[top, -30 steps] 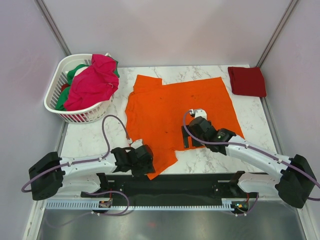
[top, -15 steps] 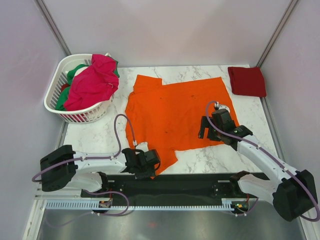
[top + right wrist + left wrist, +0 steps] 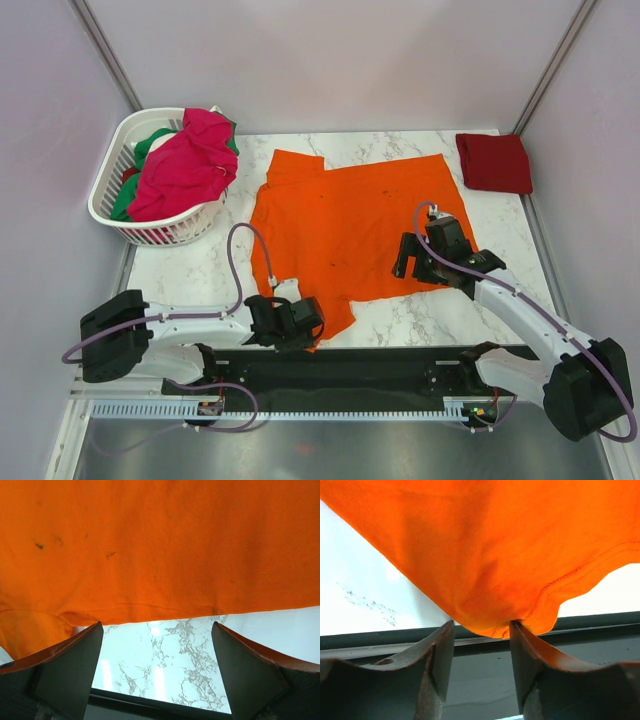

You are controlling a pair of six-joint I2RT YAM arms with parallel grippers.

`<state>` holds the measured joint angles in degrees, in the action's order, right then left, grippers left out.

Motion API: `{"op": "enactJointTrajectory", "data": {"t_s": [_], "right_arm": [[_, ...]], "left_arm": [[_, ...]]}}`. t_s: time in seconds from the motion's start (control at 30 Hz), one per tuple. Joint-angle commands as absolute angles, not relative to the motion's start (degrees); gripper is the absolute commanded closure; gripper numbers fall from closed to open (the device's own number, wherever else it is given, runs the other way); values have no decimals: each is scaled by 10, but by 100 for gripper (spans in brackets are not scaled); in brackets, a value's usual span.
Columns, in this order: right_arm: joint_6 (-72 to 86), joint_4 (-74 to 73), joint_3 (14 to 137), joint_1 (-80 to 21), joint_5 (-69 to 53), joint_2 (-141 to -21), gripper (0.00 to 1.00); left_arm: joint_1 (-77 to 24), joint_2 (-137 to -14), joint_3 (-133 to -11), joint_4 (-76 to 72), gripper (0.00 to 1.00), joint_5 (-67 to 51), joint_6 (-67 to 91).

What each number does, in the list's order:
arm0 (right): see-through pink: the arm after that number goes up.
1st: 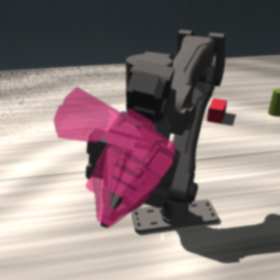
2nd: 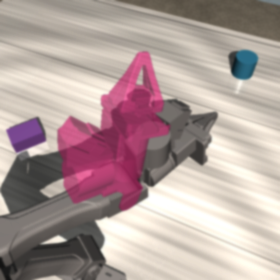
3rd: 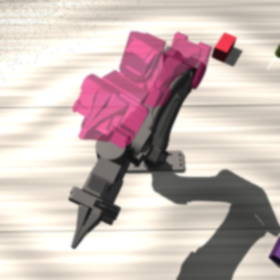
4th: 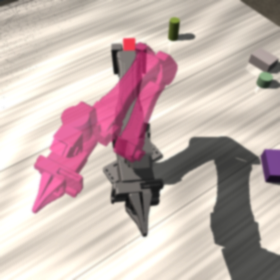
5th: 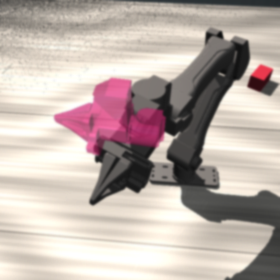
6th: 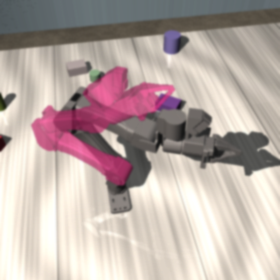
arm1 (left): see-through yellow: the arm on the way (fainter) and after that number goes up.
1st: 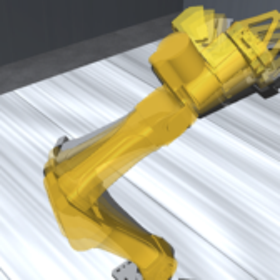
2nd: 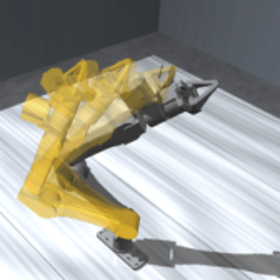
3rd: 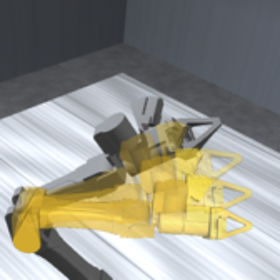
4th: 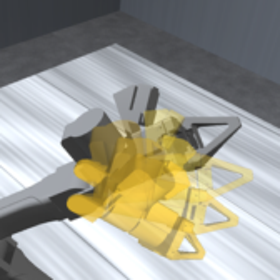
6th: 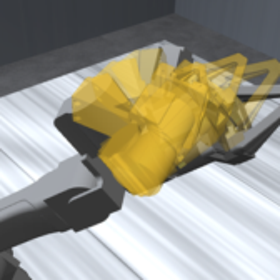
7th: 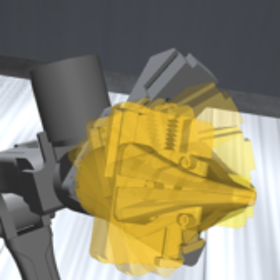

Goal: Fold and stack the t-shirts
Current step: Flatten the tshirt out

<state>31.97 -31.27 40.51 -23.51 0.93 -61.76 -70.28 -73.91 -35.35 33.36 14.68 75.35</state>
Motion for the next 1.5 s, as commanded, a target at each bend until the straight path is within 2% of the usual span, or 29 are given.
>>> {"op": "enactJointTrajectory", "data": {"t_s": [0.0,0.1,0.23,0.4,0.47,0.57,0.67,0.87,0.97,1.03,1.2,1.37,1.47], "right_arm": [[325,-303,414,-232,1,-628,2],[324,-301,414,-232,2,-634,2],[327,-300,416,-230,1,-641,2],[368,-333,413,-191,72,-626,3],[392,-331,377,-151,114,-572,2],[409,-310,347,-54,103,-517,5],[410,-324,353,-12,108,-537,6],[402,-275,301,198,2,-574,10],[375,-257,306,257,-12,-620,10],[370,-238,304,278,-21,-648,11],[364,-179,285,293,-74,-696,22],[353,-149,267,293,-62,-715,23],[352,-129,261,293,-78,-734,27]], "left_arm": [[-707,-744,-340,282,52,194,744],[-707,-760,-339,268,64,194,733],[-707,-780,-349,260,98,192,720],[-705,-739,-349,267,98,185,708],[-702,-719,-345,272,98,184,708],[-696,-687,-334,279,98,184,708],[-692,-668,-323,280,98,178,704],[-678,-612,-302,294,98,171,692],[-662,-592,-280,294,98,163,684],[-654,-586,-277,294,98,158,672],[-651,-586,-277,294,98,154,651],[-650,-587,-275,294,98,158,662],[-650,-598,-284,294,98,159,653]]}}
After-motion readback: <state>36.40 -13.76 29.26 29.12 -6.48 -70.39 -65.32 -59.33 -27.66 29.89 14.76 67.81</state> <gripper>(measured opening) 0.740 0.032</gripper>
